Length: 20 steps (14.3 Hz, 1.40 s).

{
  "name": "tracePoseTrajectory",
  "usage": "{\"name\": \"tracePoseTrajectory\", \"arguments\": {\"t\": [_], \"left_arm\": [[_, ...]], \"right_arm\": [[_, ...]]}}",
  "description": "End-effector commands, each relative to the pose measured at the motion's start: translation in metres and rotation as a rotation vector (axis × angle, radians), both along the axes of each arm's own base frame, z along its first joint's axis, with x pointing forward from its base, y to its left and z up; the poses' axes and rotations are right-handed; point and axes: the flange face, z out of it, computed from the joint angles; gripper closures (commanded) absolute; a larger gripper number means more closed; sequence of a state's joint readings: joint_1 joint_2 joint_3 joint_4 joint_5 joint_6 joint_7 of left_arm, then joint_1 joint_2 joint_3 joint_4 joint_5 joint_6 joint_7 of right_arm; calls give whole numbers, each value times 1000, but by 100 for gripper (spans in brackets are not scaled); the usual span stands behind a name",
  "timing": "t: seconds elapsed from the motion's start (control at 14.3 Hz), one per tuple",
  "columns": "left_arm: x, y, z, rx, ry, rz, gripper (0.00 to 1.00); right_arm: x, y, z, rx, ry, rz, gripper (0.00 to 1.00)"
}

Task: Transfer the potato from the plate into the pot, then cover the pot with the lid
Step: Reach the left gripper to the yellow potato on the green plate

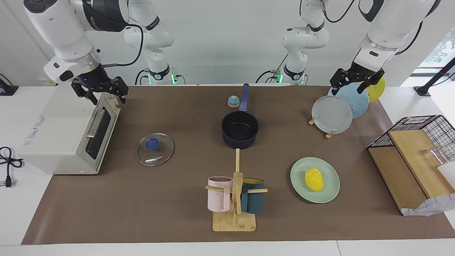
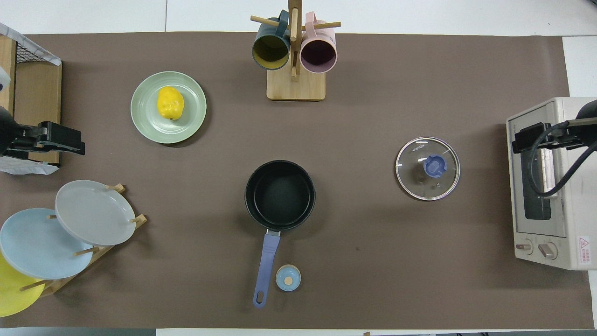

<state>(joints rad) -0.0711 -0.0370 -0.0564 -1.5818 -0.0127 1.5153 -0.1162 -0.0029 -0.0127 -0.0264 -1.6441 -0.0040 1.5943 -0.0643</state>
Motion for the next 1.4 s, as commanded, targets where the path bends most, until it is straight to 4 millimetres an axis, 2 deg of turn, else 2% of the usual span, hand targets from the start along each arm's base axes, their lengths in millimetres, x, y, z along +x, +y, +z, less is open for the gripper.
{"name": "tracePoseTrajectory", "arguments": {"t": [0.0,0.28,0.35,0.49,0.63,0.7,0.84,0.91,0.98,1.05,1.12,1.19,1.26,1.33], "left_arm": [[-7,2,0,-17,6,-7,0],[-2,3,1,-21,-35,12,0],[2,-2,0,-25,-59,10,0],[17,-8,-14,-28,-55,17,0],[54,-17,-52,-45,0,11,0],[78,-21,-87,-55,47,14,0],[127,-46,-140,-67,54,20,0],[144,-50,-166,-72,43,30,0],[155,-52,-190,-82,34,45,0],[167,-52,-227,-80,37,62,0],[174,-56,-247,-82,24,65,0],[180,-54,-258,-84,4,70,0],[182,-54,-270,-80,5,70,0],[184,-52,-274,-80,-12,72,0]], "right_arm": [[-2,1,3,4,-19,12,0],[-2,1,3,4,-17,12,0],[-2,1,3,4,-16,12,0],[-2,1,3,4,-19,12,0],[-3,1,4,7,-16,12,0],[-3,1,4,9,-17,9,0],[-8,1,-2,12,-7,6,0],[-14,2,-11,18,7,8,0],[-19,0,-19,20,-2,14,0],[-22,1,-31,23,-21,19,0],[-19,1,-45,22,-71,37,0],[-15,8,-57,20,-122,57,0],[-8,27,-69,21,-139,92,0],[3,35,-89,21,-125,107,0]]}}
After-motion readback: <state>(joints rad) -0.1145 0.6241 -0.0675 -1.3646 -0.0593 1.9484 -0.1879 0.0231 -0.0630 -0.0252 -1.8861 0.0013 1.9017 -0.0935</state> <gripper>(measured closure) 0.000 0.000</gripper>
